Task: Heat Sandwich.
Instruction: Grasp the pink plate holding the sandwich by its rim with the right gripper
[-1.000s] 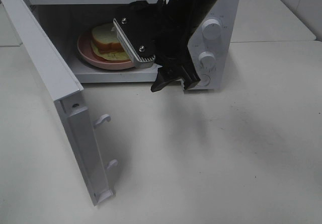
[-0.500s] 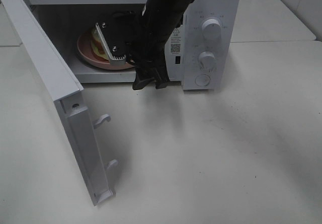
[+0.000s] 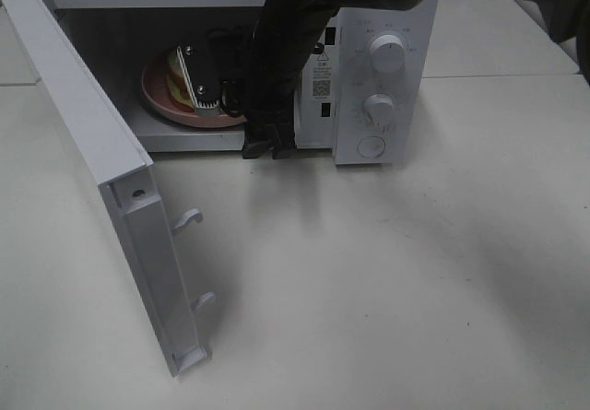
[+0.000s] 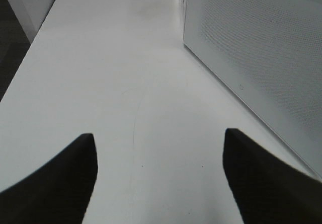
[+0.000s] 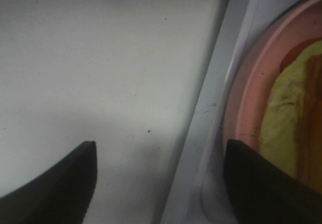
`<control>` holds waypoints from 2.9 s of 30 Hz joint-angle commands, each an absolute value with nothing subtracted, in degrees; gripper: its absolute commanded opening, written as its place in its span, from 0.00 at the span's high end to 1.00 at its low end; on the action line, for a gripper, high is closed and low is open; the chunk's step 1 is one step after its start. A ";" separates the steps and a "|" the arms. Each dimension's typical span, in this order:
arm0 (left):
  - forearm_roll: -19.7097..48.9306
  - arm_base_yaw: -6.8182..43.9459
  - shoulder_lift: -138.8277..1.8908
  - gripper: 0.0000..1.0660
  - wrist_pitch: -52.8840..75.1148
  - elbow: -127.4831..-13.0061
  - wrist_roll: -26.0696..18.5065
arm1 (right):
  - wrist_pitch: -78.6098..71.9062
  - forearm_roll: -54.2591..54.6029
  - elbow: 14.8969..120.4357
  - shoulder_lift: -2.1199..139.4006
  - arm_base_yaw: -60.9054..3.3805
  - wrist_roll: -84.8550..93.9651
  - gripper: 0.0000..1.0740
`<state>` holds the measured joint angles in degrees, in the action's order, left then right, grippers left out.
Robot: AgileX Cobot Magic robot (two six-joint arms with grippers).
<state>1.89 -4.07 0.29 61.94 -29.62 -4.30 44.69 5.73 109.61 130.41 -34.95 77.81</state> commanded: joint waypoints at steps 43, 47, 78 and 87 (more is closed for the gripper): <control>2.12 -4.24 0.69 0.37 61.19 -29.56 -3.78 | 30.48 7.16 111.04 134.87 -32.03 74.89 0.40; 2.12 -4.24 0.69 0.37 61.19 -29.56 -3.78 | 29.45 7.22 111.21 136.54 -32.03 74.89 0.41; 2.12 -4.24 0.69 0.37 61.19 -29.56 -3.78 | 26.41 11.63 111.55 142.32 -32.03 75.29 0.90; 2.12 -4.24 0.69 0.37 61.19 -29.56 -3.78 | 27.62 11.46 111.55 141.92 -32.03 75.75 1.00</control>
